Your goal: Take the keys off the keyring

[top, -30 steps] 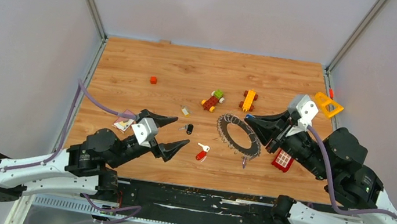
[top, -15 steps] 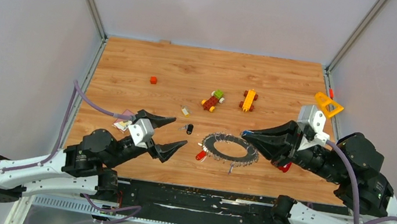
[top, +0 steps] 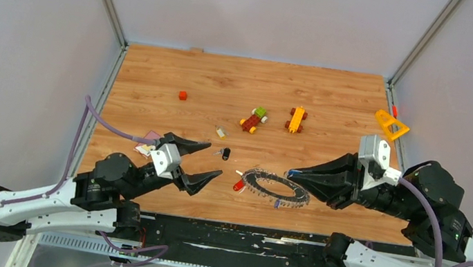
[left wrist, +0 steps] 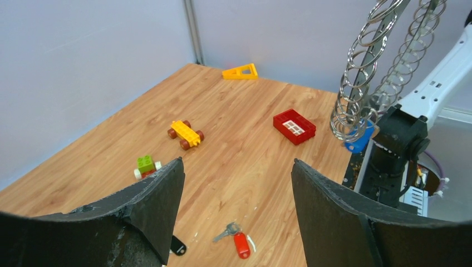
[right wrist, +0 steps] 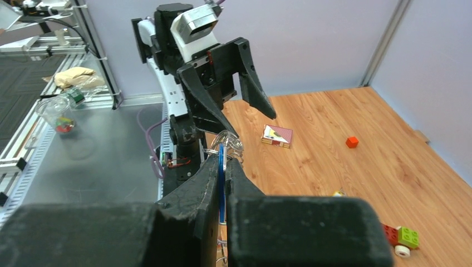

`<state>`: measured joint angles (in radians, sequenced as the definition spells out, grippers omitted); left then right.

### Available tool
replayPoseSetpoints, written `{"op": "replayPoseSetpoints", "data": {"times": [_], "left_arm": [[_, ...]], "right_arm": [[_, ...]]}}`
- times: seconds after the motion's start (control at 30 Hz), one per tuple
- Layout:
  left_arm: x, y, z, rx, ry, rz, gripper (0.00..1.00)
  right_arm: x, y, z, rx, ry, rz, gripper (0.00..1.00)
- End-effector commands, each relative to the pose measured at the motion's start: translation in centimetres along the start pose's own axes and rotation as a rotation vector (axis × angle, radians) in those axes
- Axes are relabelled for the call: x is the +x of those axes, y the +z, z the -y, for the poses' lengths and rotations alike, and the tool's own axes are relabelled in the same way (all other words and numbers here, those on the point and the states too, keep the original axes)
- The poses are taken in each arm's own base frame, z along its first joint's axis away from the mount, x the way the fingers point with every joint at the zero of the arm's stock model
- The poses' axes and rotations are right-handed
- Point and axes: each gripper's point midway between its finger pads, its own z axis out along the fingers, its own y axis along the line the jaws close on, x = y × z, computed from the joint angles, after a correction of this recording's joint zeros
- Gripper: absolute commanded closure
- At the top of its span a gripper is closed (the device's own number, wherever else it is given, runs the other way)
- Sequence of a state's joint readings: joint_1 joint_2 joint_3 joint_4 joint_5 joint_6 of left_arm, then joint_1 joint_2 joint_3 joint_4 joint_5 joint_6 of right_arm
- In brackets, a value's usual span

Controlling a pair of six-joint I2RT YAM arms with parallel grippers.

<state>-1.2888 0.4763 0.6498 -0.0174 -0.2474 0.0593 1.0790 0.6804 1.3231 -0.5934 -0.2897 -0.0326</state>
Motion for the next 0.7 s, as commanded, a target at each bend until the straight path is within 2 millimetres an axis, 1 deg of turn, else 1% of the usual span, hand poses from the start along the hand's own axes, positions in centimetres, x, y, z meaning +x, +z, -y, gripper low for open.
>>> {"op": "replayPoseSetpoints", "data": {"times": [0.0,0.17,0.37,0.47,0.67], "left_arm": [[-3.5,0.2,1.0,0.076,0.018,0.065,0.23],[-4.3,0.8,2.2,0.148,0.045,0.048,0.23],[-5.7,1.4,4.3,0.265,0.051,0.062,0.23],[-6.5,1.5,5.7,0.341,0.053,0.072,0.25],[-7.6,1.8,8.1,0.481,0.057,0.079,0.29]], "right_arm": [[-2.7,-1.0,-2.5,-0.132,-0.073,0.100,1.00],[-2.0,-1.5,-4.4,-0.254,-0.142,0.115,1.00],[-0.1,-1.7,-6.2,-0.387,-0.225,0.102,1.00],[1.1,-1.6,-6.5,-0.420,-0.261,0.094,1.00],[3.4,-0.8,-6.1,-0.431,-0.294,0.050,1.00]]}}
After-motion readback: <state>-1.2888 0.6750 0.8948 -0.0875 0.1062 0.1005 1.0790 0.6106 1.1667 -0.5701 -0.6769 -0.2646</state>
